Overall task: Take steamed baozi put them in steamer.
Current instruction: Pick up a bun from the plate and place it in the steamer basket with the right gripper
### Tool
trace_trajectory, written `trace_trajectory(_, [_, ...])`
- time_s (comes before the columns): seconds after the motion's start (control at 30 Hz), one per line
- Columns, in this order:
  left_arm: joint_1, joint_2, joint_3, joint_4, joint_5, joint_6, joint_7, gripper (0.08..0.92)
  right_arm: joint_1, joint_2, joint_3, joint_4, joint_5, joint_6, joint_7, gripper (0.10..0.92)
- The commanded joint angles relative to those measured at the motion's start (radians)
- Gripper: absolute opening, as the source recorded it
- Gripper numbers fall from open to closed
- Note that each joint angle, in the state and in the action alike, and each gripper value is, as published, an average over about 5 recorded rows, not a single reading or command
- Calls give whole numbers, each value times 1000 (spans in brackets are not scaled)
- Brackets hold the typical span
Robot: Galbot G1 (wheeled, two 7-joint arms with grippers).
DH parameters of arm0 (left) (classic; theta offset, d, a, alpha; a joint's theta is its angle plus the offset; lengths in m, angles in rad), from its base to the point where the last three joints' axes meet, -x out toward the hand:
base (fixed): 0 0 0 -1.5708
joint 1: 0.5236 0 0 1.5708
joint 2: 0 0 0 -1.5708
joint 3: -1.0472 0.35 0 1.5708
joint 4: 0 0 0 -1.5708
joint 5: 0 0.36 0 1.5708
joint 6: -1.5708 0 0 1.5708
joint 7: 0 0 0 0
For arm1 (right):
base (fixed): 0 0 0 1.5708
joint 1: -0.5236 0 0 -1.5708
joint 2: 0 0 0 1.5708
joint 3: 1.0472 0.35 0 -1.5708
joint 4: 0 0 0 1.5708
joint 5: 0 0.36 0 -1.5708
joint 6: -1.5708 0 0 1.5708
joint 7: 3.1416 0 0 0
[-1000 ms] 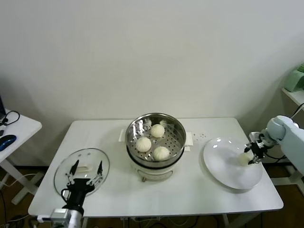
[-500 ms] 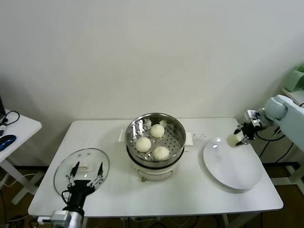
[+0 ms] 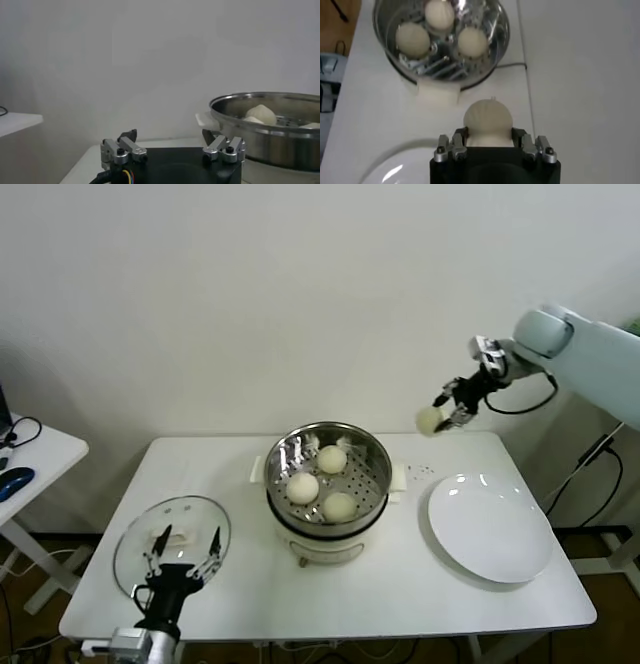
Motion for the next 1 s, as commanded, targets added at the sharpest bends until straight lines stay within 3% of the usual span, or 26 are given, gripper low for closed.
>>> trace_trajectory(0.03, [9, 12, 9, -6, 9, -4, -1, 823, 143, 210, -196, 26, 268, -79, 39, 594])
trace_trajectory(0.4, [10, 25, 24, -13, 24, 4, -4, 823, -17, 339, -197, 22, 258, -112, 94, 594])
trace_trajectory(1.0, [30, 27, 22, -14, 14, -2, -3, 823, -106, 336, -242, -37, 203, -107, 99, 594])
